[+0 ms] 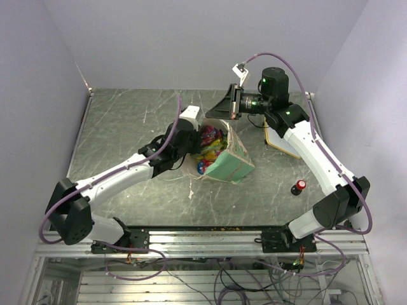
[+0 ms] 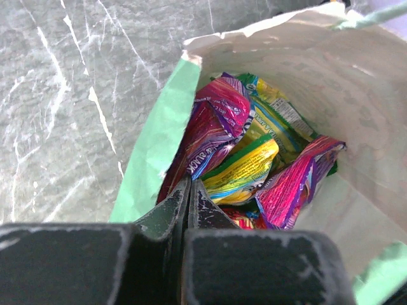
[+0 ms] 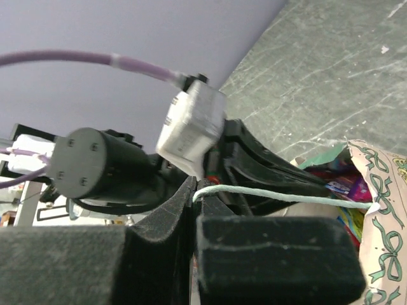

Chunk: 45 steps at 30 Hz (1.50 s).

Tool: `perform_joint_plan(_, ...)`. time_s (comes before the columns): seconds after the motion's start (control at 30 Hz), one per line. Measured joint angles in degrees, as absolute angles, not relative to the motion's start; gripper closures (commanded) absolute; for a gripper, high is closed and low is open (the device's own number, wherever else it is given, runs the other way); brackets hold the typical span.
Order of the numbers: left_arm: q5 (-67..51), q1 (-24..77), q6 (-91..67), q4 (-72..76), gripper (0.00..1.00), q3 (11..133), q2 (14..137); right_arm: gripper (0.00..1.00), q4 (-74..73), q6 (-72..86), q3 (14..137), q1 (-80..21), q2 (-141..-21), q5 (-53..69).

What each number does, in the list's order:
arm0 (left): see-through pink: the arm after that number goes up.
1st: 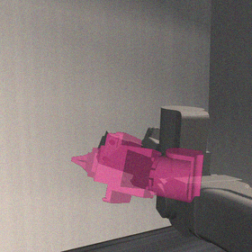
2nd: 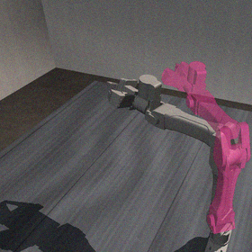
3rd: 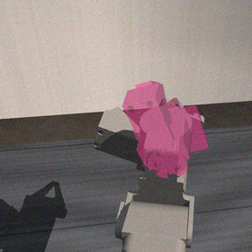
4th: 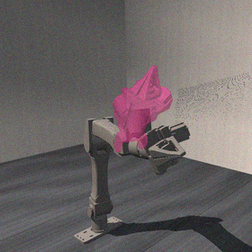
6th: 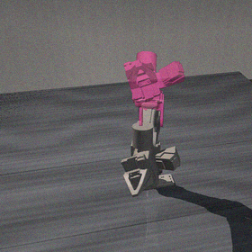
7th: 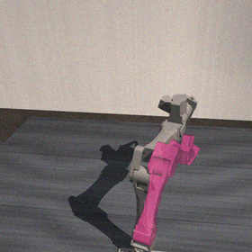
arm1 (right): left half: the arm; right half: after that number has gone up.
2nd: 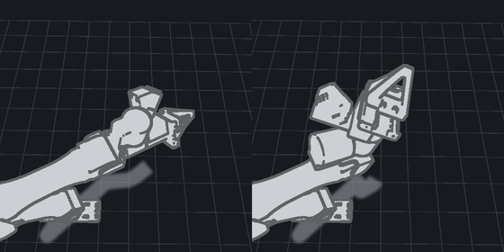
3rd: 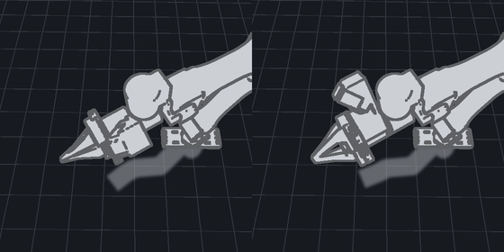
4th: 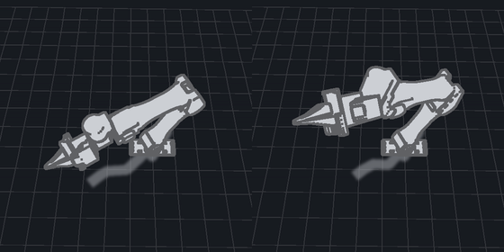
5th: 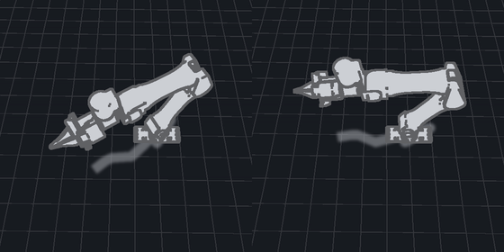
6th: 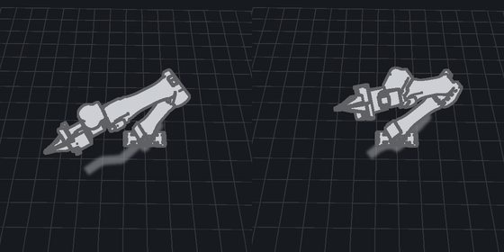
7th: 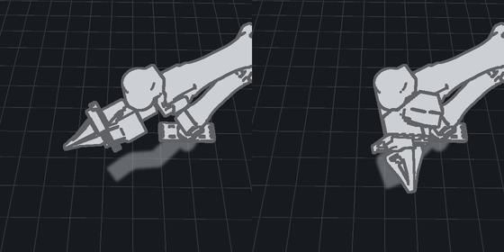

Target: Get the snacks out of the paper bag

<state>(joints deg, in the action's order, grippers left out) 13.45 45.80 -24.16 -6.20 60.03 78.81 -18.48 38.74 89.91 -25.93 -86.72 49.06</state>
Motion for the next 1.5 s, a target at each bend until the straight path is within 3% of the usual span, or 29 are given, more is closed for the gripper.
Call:
perform_joint_plan(0.63,12.7,45.1,-40.3,-26.3,0.93,72.8,75.0,1.0,-22.5,35.6,90.1,-21.6,-86.7,46.2)
perform_joint_plan(1.3,-5.1,36.0,-55.0,-27.0,0.93,77.0,68.3,1.0,-24.8,33.8,91.0,-21.8,-86.6,43.9)
perform_joint_plan(1.33,-5.4,35.9,-55.0,-27.2,0.92,77.7,68.8,1.0,-24.9,33.7,91.0,-21.8,-86.6,43.8)
perform_joint_plan(1.4,-5.7,35.9,-54.3,-27.7,0.74,79.1,69.5,1.0,-25.0,33.5,91.0,-21.8,-86.5,43.7)
perform_joint_plan(1.5,-5.6,35.8,-53.2,-29.6,0.61,80.4,70.1,1.0,-25.0,33.5,91.0,-21.8,-86.4,43.7)
